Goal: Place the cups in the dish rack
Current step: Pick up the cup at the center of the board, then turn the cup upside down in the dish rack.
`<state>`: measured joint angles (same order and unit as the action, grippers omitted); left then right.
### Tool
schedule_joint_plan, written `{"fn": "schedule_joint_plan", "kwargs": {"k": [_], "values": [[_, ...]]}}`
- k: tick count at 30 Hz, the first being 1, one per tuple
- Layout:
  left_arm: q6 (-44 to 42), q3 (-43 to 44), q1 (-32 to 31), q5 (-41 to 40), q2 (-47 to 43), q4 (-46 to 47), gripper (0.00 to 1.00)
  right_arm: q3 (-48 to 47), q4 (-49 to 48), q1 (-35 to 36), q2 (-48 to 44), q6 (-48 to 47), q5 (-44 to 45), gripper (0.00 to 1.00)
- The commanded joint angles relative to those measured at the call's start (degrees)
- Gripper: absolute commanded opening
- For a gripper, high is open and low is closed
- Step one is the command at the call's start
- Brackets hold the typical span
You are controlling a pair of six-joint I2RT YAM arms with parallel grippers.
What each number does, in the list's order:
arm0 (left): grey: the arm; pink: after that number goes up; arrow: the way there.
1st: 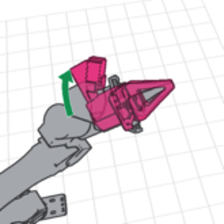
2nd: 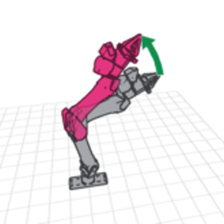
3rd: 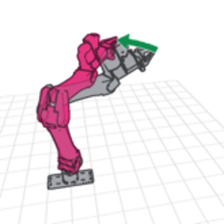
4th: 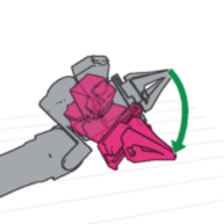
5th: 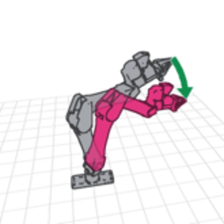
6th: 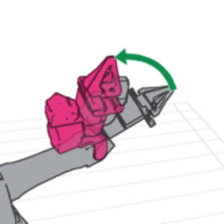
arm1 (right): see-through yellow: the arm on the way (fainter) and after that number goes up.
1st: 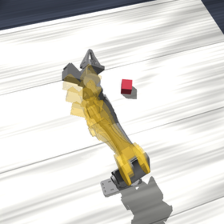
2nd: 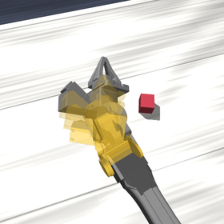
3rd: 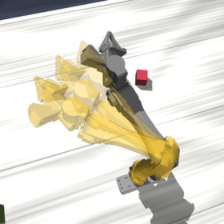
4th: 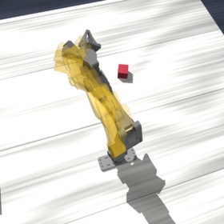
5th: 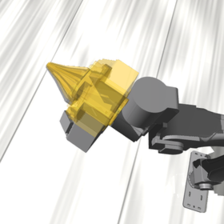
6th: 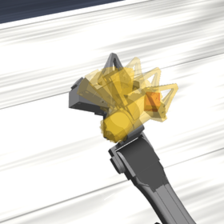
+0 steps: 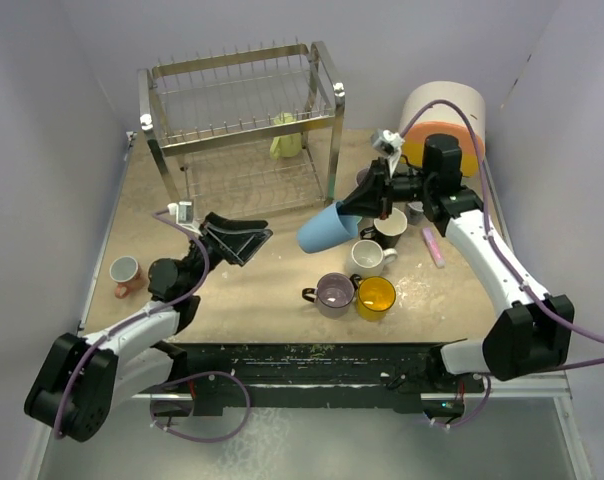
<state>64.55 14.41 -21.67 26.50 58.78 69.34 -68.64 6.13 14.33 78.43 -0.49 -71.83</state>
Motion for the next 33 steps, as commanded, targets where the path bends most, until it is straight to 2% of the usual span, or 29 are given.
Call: {"fn": "schedule_joint_plan", "kwargs": {"k": [1, 3, 9, 11, 14, 20, 25, 33], "values": [[3.10, 0.09, -2.04, -5.43, 3.14, 19.22, 0.99, -1.09, -20.91, -1.41, -0.75, 23.83, -9.05, 0.00], [2.32, 0.58, -4.03, -8.97, 3.86, 21.62, 0.99, -1.95, -24.58, -1.41, -0.31, 29.67, -7.81, 0.00], [-1.31, 1.76, -11.30, -18.70, 3.81, 23.17, 0.99, 4.12, -57.09, -1.45, 0.53, 61.22, -2.13, 0.00], [-1.22, 2.20, -12.63, -20.69, 4.37, 24.79, 0.99, 5.50, -62.33, -1.41, 1.25, 66.61, 0.13, 0.00], [-1.30, 3.23, -14.18, -23.45, 4.29, 24.79, 0.99, 6.07, -63.82, -1.43, 2.54, 69.28, 2.17, 0.00], [-8.42, 5.58, -20.18, -30.53, 4.13, 24.90, 0.99, 10.34, -70.07, -1.41, 3.67, 76.15, 7.18, 0.00], [-13.89, 9.21, -25.24, -32.69, 7.05, 24.97, 0.99, 14.46, -72.59, -1.41, 3.98, 78.67, 10.66, 0.00], [-14.73, 11.86, -27.63, -36.44, 12.73, 25.05, 1.00, 15.94, -76.79, -1.41, 3.95, 82.37, 11.62, 0.00]]}}
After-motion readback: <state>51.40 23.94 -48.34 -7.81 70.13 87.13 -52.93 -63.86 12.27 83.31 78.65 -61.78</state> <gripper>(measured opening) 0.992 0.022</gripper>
